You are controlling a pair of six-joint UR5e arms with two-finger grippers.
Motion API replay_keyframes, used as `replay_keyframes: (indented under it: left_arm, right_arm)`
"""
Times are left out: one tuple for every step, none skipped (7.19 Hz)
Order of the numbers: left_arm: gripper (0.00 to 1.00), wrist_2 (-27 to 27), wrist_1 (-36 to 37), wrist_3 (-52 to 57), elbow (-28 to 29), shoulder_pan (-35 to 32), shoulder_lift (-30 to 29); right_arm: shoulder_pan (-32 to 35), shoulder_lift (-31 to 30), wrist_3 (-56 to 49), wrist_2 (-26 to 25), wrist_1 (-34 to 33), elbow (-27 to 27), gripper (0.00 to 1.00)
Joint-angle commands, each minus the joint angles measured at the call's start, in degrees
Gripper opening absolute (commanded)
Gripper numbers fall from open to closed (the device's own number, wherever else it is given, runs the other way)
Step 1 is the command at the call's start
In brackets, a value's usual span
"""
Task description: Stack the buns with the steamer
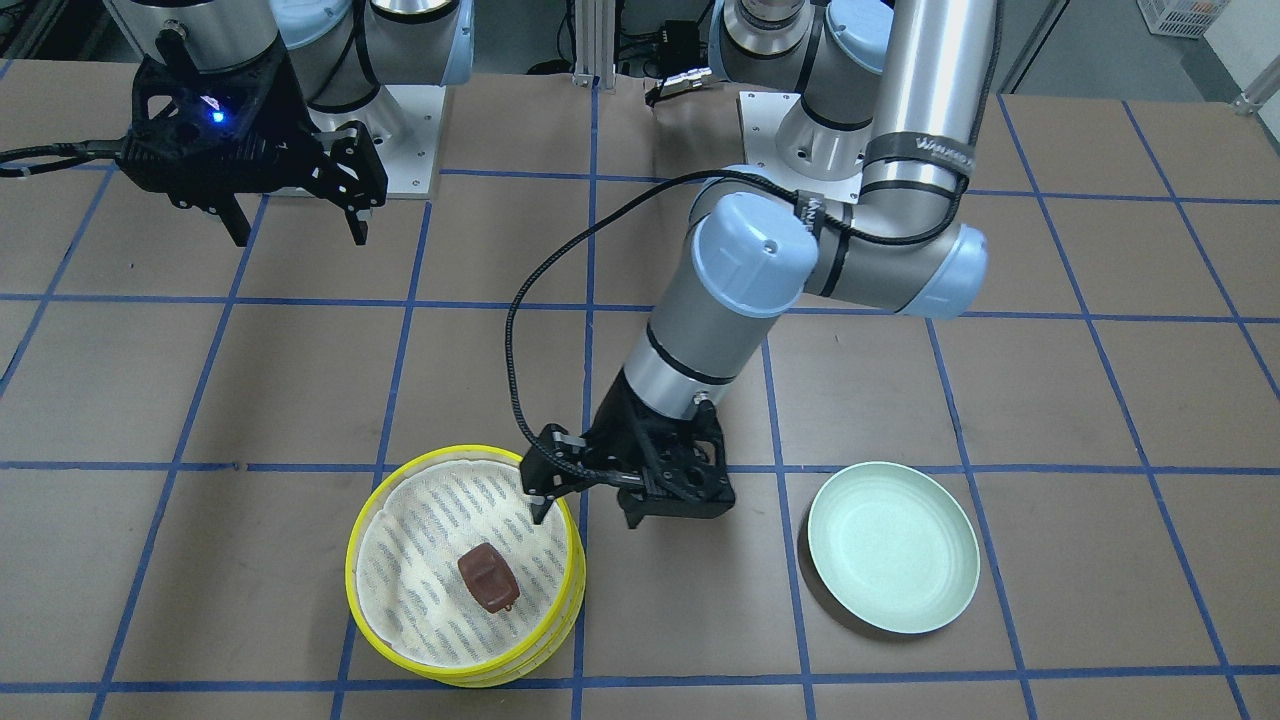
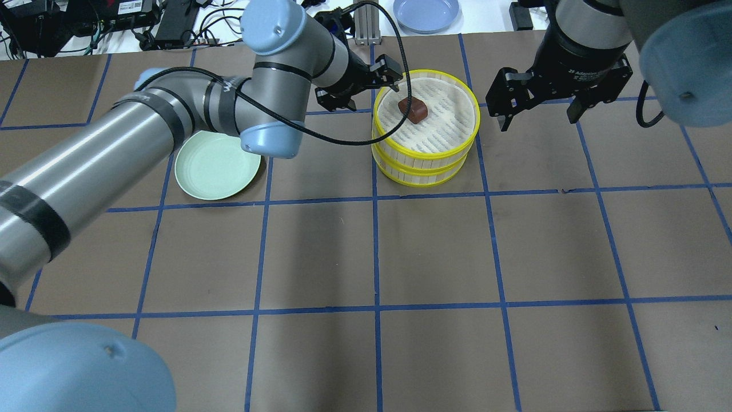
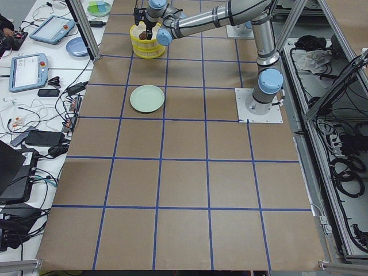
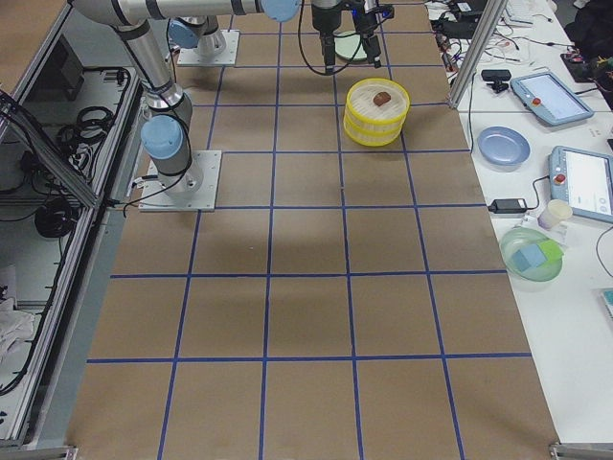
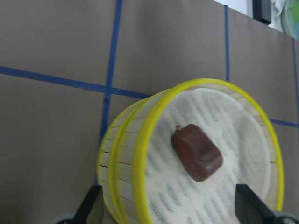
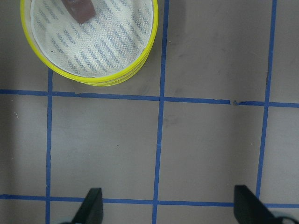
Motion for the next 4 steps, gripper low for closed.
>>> replay_keyframes:
  left_arm:
    - [1.0,6.41,-14.05,13.68,0.59,6.8,5.88]
    - [1.0,12.7,-21.6,17.57,1.2,8.4,9.47]
    - [1.0,18.51,-27.85,18.04,1.72,8.76,12.81]
    - [1.0,19.52,-31.13,18.05,1.64,9.29,15.46]
  right_arm:
    - [-0.03,-0.16,0.0,-0.1,0.07,0.0,1.0]
    - [-0.03,-0.16,0.09,-0.1,0.07,0.0,1.0]
    - [-0.03,-0.16,0.09,-0.01,0.07,0.0,1.0]
    - [-0.03,-0.16,0.09,-0.1,0.07,0.0,1.0]
